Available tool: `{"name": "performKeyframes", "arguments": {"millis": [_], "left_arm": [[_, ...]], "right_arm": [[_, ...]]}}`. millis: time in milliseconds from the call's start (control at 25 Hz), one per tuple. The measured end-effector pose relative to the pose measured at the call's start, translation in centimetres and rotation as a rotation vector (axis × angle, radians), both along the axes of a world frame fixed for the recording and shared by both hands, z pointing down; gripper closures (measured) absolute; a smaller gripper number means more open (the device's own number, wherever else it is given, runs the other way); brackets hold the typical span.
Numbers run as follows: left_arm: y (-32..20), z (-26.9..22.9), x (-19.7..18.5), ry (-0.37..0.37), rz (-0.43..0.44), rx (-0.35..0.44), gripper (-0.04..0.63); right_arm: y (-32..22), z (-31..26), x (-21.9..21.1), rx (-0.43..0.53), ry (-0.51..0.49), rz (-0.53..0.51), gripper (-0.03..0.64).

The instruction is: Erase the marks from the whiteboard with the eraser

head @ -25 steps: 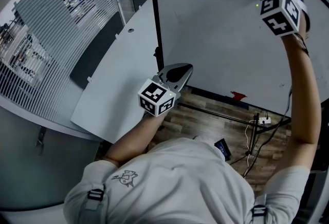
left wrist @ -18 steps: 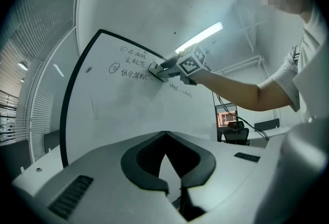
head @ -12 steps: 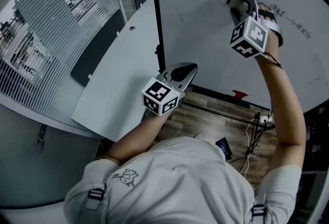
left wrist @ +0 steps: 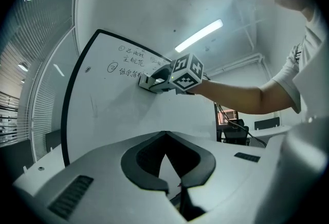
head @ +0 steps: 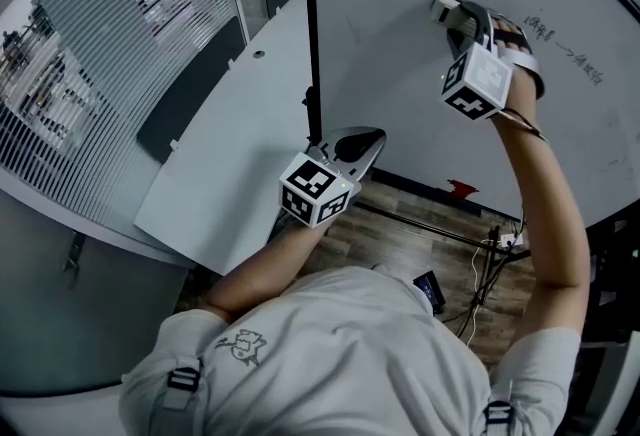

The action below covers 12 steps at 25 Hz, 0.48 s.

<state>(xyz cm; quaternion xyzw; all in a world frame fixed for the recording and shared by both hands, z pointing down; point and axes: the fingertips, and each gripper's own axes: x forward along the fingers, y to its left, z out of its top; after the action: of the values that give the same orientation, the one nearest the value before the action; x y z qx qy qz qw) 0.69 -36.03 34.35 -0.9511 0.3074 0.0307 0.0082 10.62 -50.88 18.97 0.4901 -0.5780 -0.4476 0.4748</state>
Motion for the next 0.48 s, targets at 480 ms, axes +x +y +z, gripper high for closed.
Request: {"name": "performKeyframes", "arguments": {"millis": [480], "left_arm": [[0.8,-0.4,0.8,-0.003,0.016,0.004,0.591]], "right_arm": [[0.4,-12.0,1.1,0.155,-0.046,0.026,0.383]]}}
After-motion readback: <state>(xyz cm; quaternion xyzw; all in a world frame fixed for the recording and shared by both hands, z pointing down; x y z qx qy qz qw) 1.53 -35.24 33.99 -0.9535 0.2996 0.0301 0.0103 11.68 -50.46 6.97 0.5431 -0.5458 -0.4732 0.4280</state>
